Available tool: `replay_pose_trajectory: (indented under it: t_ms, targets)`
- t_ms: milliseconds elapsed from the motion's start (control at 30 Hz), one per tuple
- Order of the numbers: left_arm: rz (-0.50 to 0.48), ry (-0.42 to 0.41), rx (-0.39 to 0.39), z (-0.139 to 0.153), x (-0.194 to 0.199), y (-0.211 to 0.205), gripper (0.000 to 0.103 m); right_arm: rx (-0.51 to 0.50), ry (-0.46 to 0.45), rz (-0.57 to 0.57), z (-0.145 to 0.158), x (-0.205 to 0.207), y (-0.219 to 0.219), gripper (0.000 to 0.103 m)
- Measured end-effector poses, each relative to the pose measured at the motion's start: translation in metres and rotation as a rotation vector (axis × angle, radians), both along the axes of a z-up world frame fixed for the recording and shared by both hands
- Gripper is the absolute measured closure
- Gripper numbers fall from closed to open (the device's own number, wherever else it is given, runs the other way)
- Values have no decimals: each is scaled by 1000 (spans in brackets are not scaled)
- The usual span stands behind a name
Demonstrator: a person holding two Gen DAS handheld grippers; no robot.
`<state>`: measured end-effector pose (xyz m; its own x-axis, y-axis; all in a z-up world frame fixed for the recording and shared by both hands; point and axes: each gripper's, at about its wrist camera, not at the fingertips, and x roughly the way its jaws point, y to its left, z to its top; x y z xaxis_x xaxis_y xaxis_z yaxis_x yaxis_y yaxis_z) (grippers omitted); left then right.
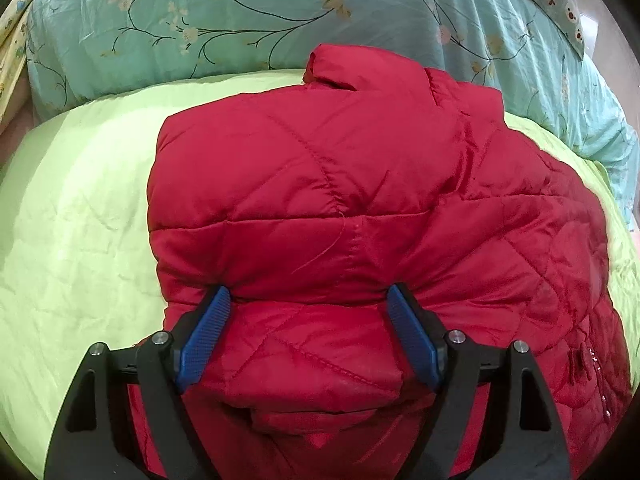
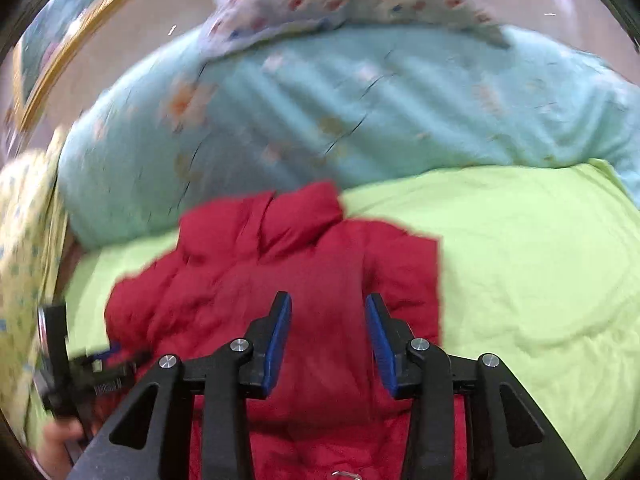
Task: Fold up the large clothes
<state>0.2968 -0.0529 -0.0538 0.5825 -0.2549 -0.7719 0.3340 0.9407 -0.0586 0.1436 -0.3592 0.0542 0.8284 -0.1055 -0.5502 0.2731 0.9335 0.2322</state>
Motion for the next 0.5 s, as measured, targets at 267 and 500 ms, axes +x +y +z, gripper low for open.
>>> replay_pose_trajectory:
  t_ms: [267,500]
  targets:
    - [8,-2,0,-1,-1,-1,21,48,10,178,4,18,8,62]
    - [2,-67,-82,38,-26,10,22,-68,323,210,-92,80,21,65]
